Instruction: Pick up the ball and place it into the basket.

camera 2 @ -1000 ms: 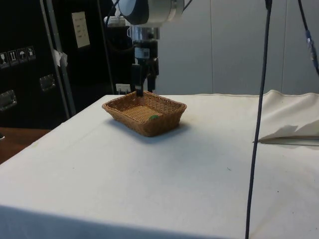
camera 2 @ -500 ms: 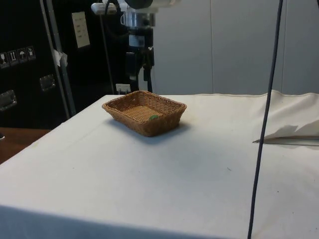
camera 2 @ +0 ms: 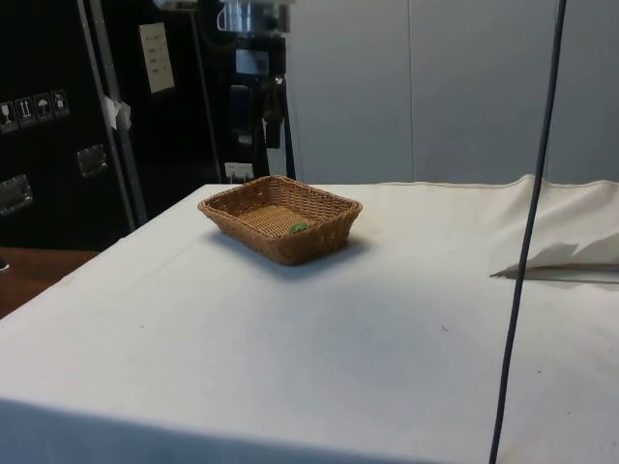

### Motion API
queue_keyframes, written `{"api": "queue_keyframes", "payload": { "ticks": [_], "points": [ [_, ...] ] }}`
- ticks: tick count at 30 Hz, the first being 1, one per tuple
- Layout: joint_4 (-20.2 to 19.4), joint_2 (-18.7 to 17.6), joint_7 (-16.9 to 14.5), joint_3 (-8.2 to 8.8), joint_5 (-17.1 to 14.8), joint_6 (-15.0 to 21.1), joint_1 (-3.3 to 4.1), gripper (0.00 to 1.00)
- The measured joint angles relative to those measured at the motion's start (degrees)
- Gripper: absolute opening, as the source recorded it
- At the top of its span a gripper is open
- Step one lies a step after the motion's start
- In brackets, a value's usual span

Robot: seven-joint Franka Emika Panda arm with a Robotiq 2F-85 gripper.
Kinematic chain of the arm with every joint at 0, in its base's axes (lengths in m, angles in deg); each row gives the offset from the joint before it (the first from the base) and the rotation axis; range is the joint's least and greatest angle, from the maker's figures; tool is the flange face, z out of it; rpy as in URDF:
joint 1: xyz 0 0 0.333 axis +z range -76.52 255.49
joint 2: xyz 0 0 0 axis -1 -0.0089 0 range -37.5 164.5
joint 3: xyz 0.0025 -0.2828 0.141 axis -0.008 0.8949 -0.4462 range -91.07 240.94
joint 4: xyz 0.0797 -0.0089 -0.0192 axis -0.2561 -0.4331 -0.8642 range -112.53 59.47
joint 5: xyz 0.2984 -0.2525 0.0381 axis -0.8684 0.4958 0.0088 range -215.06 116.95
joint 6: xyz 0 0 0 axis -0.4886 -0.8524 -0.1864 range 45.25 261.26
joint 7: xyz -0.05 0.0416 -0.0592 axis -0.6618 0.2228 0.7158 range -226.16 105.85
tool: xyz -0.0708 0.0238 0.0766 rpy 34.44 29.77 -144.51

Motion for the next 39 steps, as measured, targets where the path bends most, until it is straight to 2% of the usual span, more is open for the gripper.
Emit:
{"api": "queue_keyframes", "payload": {
  "ticks": [7,13,20,26,33,39],
  "points": [
    [-0.92,1.55,1.66,-2.35,1.15,-0.06,0.06,1.00],
    [-1.72,2.41,2.23,-4.01,1.32,-0.06,0.06,1.00],
    [-2.92,3.55,3.44,-7.05,1.32,0.06,0.17,1.00],
    [-3.38,4.35,4.41,-8.71,1.66,0.00,0.17,1.00],
    [-3.50,5.56,7.28,-10.66,3.95,-0.11,0.23,1.00],
    [-3.50,6.99,10.03,-11.17,6.88,-0.97,0.23,1.00]
  ]
}}
